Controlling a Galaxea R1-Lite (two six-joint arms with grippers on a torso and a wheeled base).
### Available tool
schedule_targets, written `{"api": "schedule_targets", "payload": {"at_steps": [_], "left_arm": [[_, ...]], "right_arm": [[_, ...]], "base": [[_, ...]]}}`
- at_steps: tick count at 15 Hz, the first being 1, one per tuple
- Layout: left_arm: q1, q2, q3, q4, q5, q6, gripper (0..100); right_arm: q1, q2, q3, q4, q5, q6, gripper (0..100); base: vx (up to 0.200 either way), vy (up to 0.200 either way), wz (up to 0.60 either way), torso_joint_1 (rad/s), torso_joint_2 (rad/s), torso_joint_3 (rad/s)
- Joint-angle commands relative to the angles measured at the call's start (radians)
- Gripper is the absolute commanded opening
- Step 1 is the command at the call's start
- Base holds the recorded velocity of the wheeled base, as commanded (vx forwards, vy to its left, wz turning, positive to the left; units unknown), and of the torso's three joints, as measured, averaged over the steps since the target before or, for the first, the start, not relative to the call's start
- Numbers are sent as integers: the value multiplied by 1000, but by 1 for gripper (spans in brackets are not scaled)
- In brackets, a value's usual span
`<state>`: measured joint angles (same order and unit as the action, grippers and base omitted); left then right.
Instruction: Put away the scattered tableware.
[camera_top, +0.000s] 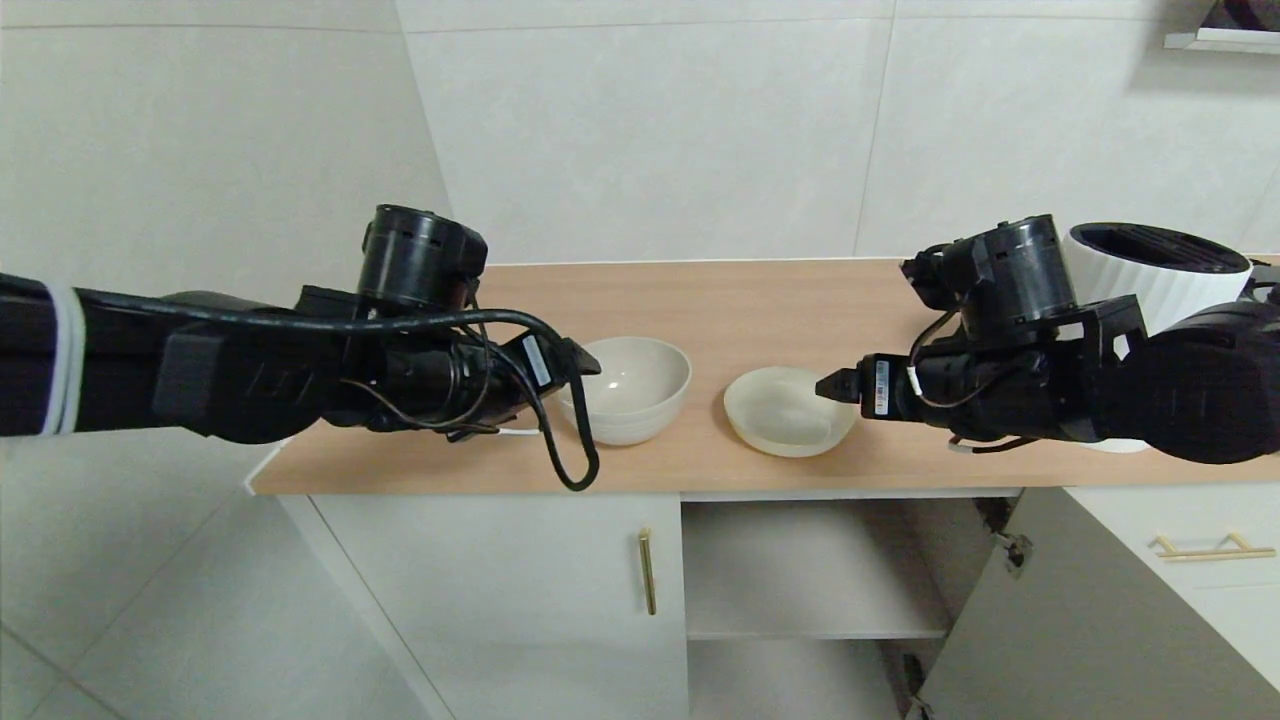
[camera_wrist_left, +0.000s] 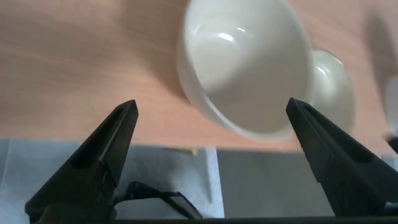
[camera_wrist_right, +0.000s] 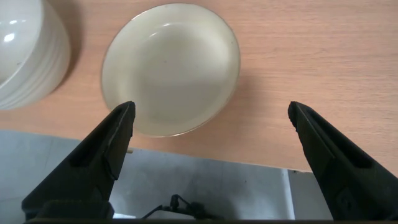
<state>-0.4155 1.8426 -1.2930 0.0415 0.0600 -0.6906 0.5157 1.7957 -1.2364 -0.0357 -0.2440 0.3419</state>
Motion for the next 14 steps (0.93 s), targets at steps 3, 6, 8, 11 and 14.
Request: {"api": "schedule_targets", "payload": {"at_steps": [3, 6, 8, 11, 14], "left_arm": [[-2, 83, -40, 0, 3, -40, 100], [0, 95, -42, -2, 3, -40, 100], [1, 101, -43, -3, 3, -40, 100], [1, 99, -42, -3, 3, -40, 0], [1, 95, -42, -3, 3, -40, 0]], "right_arm": [[-6, -9, 0, -1, -3, 2, 100], [-6, -9, 0, -1, -6, 2, 100], [-6, -9, 2, -1, -9, 2, 100], [-6, -9, 3, -1, -9, 2, 100], [-6, -9, 3, -1, -9, 3, 100]], "base": [[0, 0, 0, 0, 0, 0], [0, 0, 0, 0, 0, 0], [0, 0, 0, 0, 0, 0], [0, 0, 0, 0, 0, 0], [0, 0, 0, 0, 0, 0]]}}
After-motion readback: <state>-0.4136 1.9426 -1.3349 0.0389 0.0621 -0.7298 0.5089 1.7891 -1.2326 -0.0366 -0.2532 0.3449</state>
